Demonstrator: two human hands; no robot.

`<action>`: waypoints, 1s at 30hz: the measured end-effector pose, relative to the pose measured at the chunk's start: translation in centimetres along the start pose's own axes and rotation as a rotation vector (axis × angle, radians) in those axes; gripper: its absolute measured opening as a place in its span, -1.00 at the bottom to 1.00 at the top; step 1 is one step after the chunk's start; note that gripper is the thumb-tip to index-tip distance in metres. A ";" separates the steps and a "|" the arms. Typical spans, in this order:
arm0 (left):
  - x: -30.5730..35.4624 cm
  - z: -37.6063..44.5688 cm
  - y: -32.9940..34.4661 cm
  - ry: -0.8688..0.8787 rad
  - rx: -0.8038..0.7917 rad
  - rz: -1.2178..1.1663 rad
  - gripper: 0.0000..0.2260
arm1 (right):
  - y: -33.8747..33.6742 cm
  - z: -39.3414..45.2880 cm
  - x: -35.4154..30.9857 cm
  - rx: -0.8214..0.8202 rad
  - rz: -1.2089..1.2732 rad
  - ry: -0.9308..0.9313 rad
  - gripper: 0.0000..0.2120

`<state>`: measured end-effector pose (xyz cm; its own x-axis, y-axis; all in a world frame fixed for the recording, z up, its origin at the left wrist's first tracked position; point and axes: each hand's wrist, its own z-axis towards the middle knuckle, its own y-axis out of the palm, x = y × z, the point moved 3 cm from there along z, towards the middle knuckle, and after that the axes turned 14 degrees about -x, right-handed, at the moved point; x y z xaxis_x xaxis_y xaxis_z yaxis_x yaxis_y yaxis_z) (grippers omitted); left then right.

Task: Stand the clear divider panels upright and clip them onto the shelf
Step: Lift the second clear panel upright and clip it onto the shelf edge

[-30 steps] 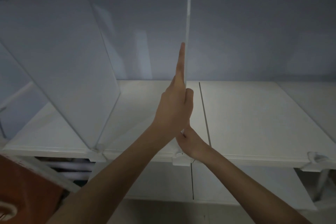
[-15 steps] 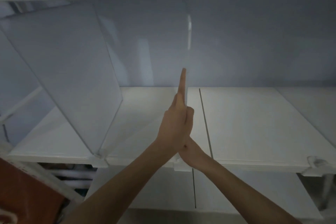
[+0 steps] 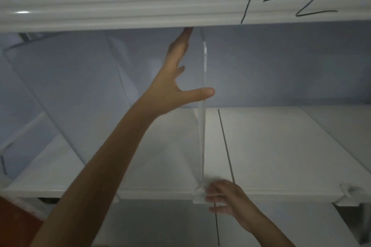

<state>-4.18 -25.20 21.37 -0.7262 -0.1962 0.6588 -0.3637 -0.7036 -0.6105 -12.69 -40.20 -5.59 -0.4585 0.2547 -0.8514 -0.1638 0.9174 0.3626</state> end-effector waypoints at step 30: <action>-0.6 2.8 -1.1 0.143 -0.142 -0.056 -0.49 | 5.5 1.5 -1.8 -0.236 1.025 0.128 -0.65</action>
<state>-1.74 -26.24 22.85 -0.7741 -0.0534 0.6308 -0.4774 -0.6052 -0.6371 -11.45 -35.13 -2.61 -0.5598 0.8268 -0.0556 0.1945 0.1963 0.9611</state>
